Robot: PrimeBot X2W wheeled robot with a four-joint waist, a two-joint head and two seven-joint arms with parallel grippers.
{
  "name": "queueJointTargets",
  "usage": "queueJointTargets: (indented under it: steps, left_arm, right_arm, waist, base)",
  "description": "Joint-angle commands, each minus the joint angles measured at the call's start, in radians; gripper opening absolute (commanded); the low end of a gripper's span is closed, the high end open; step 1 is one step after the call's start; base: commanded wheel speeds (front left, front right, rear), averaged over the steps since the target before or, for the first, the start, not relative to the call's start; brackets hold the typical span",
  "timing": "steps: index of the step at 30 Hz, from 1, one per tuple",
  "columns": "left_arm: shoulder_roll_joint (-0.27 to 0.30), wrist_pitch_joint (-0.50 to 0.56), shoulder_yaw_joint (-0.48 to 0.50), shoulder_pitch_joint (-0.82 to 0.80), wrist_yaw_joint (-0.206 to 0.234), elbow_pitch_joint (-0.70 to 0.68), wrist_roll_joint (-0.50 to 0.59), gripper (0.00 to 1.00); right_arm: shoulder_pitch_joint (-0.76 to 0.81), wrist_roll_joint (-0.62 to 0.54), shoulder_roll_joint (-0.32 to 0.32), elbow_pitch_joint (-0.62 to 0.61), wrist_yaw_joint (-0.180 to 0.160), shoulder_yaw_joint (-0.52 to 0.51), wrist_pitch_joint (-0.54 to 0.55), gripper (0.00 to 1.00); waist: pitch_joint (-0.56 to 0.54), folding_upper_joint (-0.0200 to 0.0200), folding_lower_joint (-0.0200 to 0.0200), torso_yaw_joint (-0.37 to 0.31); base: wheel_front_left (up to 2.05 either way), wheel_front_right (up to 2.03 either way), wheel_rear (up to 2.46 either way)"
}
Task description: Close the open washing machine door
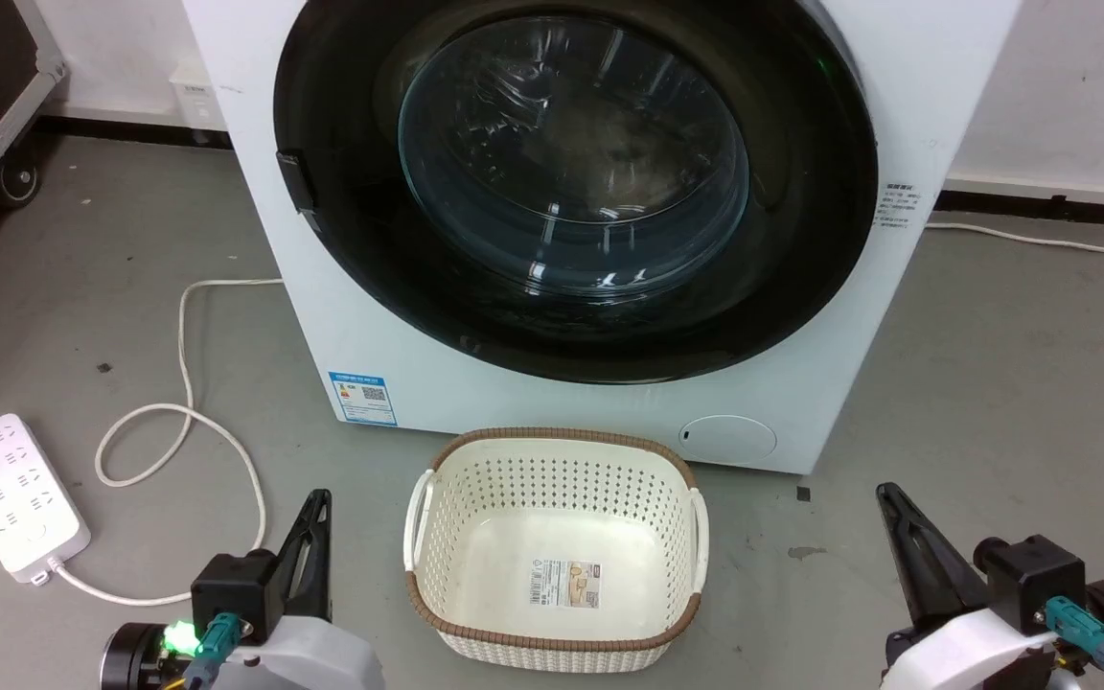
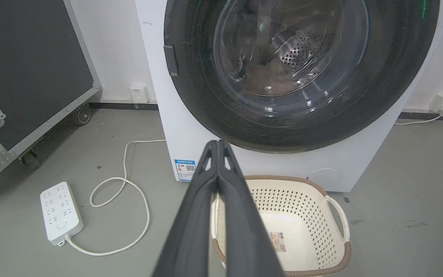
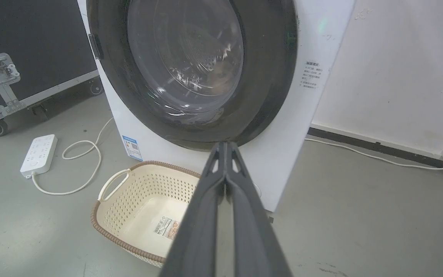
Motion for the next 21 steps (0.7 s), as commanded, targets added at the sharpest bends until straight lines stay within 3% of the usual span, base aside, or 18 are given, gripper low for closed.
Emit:
queueJointTargets:
  steps: [1,21]
  left_arm:
    - [-0.001,0.004,0.003,-0.012,0.006,-0.007,0.008,0.00]
    - [-0.001,0.044,0.014,-0.015,0.017,-0.031,0.033,0.00]
  right_arm:
    - [-0.011,-0.006,0.006,-0.008,-0.001,0.001,0.005,0.00]
    - [-0.015,-0.014,0.010,-0.027,-0.001,0.005,0.046,0.00]
  waist:
    - [0.000,0.0000,-0.0001,0.000]
    - [-0.001,0.0000,-0.0001,0.007]
  base:
    - [0.00,0.00,0.00]
    - [0.00,0.00,0.00]
